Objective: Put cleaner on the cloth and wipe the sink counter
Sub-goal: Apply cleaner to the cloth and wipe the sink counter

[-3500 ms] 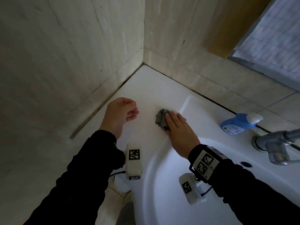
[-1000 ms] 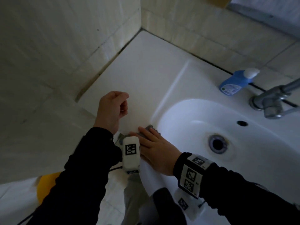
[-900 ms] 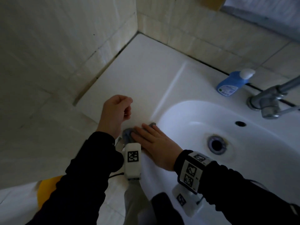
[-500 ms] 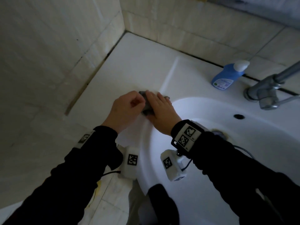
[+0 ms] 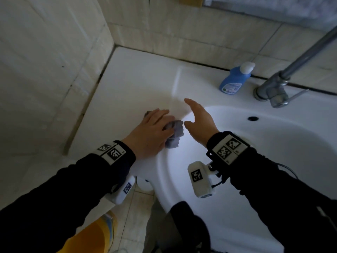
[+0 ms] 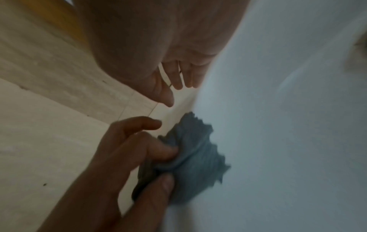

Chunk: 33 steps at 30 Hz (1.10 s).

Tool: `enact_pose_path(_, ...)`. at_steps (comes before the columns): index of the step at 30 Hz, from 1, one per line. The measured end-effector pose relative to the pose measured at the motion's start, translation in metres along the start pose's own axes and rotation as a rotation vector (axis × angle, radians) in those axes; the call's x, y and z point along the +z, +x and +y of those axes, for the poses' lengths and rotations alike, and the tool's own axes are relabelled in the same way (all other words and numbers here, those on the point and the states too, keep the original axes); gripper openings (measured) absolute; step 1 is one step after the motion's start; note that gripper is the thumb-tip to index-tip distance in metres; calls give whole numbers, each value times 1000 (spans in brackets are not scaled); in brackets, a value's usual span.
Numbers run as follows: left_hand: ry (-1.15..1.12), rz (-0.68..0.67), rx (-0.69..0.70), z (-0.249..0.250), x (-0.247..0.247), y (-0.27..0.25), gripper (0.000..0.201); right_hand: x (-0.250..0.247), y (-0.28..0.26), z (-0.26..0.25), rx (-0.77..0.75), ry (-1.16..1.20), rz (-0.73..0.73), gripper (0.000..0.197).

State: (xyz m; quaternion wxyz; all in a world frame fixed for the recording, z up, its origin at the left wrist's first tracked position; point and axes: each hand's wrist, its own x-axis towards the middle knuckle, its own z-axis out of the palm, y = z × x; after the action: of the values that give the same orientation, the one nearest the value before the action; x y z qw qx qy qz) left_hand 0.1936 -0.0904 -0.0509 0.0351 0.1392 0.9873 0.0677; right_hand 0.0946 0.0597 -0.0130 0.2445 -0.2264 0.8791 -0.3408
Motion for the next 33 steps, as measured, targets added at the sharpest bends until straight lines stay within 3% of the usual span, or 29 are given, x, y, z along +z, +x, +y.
enact_pose_path(3, -131, -50, 62, 11, 8, -11, 26, -12, -9, 9, 48, 6, 64, 64)
enact_pose_path(9, -154, -127, 172, 53, 20, -49, 39, -36, -41, 33, 112, 22, 124, 63)
enact_pose_path(13, -123, -216, 249, 106, 34, -65, 41, -53, -77, 60, 132, 52, 140, 61)
enact_pose_path(17, -174, -347, 243, 161, 65, -78, 56, -75, -125, 98, 173, 50, 199, 59)
enact_pose_path(20, -214, -428, 265, 203, 70, -61, 60, -101, -163, 134, 189, 93, 248, 59)
enact_pose_path(27, -136, -604, 460, 315, 45, 12, 68, -163, -243, 217, 332, 160, 436, 56)
enact_pose_path(30, -38, -655, 521, 355, 48, 54, 69, -188, -270, 254, 415, 309, 595, 40)
enact_pose_path(33, 123, -615, 662, 391, 52, 90, 72, -207, -292, 286, 470, 471, 704, 18)
